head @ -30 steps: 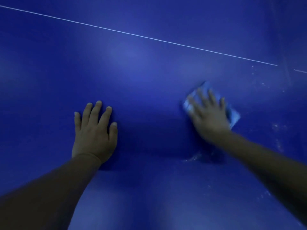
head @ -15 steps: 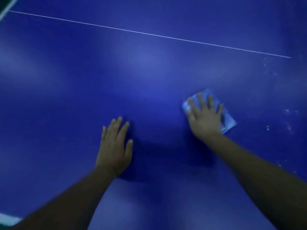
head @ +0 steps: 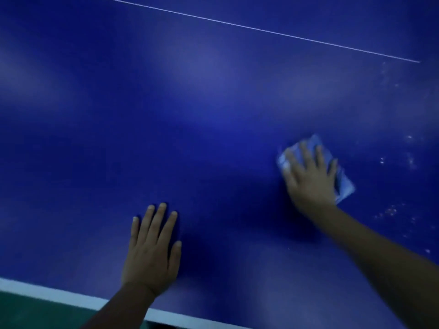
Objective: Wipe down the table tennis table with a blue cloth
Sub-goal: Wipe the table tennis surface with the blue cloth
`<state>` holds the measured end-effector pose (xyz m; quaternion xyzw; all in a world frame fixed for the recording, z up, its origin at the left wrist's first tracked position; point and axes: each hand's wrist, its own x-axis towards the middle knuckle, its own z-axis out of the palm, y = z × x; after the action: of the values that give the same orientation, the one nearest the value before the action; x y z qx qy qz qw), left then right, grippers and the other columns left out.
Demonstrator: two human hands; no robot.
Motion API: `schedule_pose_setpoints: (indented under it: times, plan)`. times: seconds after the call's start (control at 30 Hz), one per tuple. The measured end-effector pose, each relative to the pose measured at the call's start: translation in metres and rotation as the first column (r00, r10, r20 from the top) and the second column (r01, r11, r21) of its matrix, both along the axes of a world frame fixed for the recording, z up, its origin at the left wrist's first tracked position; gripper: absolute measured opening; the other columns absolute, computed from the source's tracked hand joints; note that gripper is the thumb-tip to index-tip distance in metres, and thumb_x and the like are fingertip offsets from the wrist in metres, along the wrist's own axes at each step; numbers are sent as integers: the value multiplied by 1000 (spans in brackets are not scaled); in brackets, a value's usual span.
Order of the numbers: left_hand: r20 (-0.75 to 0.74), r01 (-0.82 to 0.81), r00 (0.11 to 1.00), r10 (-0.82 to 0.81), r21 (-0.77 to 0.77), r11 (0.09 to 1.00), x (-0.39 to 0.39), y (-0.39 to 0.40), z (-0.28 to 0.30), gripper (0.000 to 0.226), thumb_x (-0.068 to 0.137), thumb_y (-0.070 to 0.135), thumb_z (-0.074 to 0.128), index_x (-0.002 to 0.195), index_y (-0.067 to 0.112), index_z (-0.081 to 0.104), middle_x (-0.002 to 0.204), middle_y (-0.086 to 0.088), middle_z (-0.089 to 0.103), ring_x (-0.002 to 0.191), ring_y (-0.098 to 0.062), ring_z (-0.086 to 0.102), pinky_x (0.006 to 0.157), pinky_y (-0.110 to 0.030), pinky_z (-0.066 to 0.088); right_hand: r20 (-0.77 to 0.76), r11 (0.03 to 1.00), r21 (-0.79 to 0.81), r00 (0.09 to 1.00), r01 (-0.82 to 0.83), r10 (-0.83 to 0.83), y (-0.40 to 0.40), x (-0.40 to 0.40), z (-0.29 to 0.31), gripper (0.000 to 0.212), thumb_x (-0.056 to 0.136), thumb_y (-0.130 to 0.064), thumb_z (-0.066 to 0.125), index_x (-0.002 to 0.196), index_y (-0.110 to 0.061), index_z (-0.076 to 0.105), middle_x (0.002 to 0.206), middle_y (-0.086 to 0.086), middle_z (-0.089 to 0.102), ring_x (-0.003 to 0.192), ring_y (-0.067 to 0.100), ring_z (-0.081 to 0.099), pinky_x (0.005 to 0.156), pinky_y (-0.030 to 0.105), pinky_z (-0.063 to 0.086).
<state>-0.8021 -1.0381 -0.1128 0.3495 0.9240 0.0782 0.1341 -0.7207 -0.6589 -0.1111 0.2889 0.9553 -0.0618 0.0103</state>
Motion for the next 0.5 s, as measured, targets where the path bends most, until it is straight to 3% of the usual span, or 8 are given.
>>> schedule_pose_setpoints:
  times: [0.1,0.2,0.27,0.33,0.4,0.43,0.5]
  plan:
    - [6,-6,1000,6,15,1000,0,1,1,70,101,51,12,147,9,43,160,-12,28,150,-32,17,117,-60,14,50,921,-32,919,-389,390,-79,89,-4,50,103,-48,30,152,-39,33,163,4,27,151,39,14,114,70,9]
    - [-3,-3,1000,3,32,999,2,2,1,70,101,52,12,147,8,43,160,-13,28,150,-33,17,118,-58,12,92,789,-71,784,-610,614,-58,100,3,47,102,-49,33,147,-39,43,162,3,29,148,39,24,113,71,13]
    - [-10,-2,1000,2,42,999,1,2,2,67,100,49,19,146,8,44,159,-14,29,150,-33,17,119,-58,11,47,874,-7,873,-485,485,-22,57,6,51,98,-48,34,144,-33,50,157,7,37,144,42,30,109,74,17]
    - [-3,-3,1000,3,46,999,1,3,3,64,96,45,28,146,8,45,159,-14,29,150,-32,16,118,-58,11,39,992,-29,992,-122,124,12,13,7,55,100,-51,24,150,-36,39,163,1,24,151,35,15,114,68,9]
    - [3,-6,1000,6,46,999,3,3,5,65,95,44,30,147,8,44,159,-14,29,150,-32,15,119,-58,10,19,989,-57,990,139,-139,17,-9,6,53,103,-54,20,154,-40,27,166,-5,12,153,28,3,118,63,1]
    - [4,-5,1000,4,49,999,3,3,6,66,94,44,30,147,7,44,159,-14,29,151,-32,15,120,-58,9,12,982,-57,984,180,-180,3,-8,4,52,104,-52,23,154,-40,27,166,-5,12,153,28,4,118,63,2]
    - [5,7,1000,-7,60,998,3,3,8,67,94,45,29,148,8,42,160,-15,28,151,-33,14,120,-58,8,-32,995,5,994,102,-102,-51,20,-2,51,103,-48,28,152,-36,34,164,0,21,152,34,12,116,66,7]
